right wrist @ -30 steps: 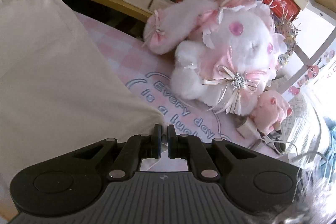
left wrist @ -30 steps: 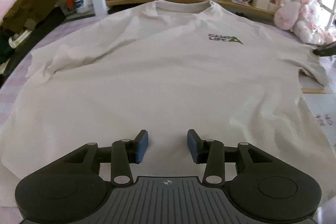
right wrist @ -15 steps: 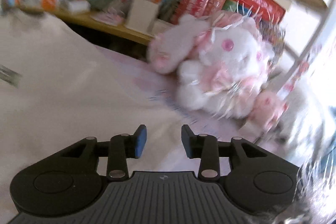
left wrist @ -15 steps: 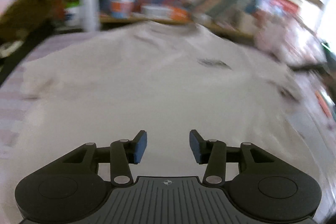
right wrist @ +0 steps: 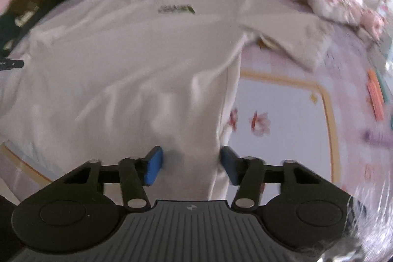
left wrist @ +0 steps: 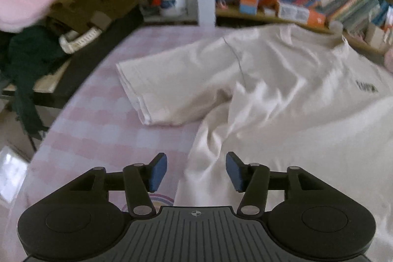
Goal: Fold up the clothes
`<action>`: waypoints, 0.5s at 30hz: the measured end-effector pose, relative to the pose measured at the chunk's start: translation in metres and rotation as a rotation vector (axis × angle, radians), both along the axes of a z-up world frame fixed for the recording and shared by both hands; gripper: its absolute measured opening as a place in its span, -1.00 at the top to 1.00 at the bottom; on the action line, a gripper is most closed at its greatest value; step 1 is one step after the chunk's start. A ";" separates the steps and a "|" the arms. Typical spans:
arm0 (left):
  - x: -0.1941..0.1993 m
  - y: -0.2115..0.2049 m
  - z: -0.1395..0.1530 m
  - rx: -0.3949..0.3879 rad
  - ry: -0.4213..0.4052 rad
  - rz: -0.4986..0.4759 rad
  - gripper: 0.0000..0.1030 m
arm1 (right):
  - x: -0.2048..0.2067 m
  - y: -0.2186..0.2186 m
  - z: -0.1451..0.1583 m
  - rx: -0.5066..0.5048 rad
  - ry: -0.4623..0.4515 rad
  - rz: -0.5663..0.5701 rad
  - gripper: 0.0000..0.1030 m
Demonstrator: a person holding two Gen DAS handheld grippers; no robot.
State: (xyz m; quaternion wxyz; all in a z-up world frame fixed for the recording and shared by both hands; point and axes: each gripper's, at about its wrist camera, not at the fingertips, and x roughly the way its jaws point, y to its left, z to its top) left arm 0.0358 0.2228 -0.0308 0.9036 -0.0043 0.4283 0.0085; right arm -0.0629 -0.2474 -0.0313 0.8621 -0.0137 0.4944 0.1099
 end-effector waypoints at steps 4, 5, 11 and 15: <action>-0.007 -0.003 -0.003 -0.084 0.035 -0.056 0.98 | -0.011 0.000 0.000 -0.039 0.019 -0.093 0.95; -0.010 -0.005 -0.002 -0.121 0.049 -0.066 0.98 | -0.013 -0.004 0.001 -0.056 0.018 -0.132 0.95; -0.023 -0.010 -0.001 -0.202 0.079 -0.181 0.80 | -0.020 -0.003 -0.002 -0.153 0.033 -0.236 0.95; -0.016 0.019 0.010 -0.200 0.003 -0.123 0.47 | -0.024 0.005 0.001 -0.142 0.055 -0.258 0.95</action>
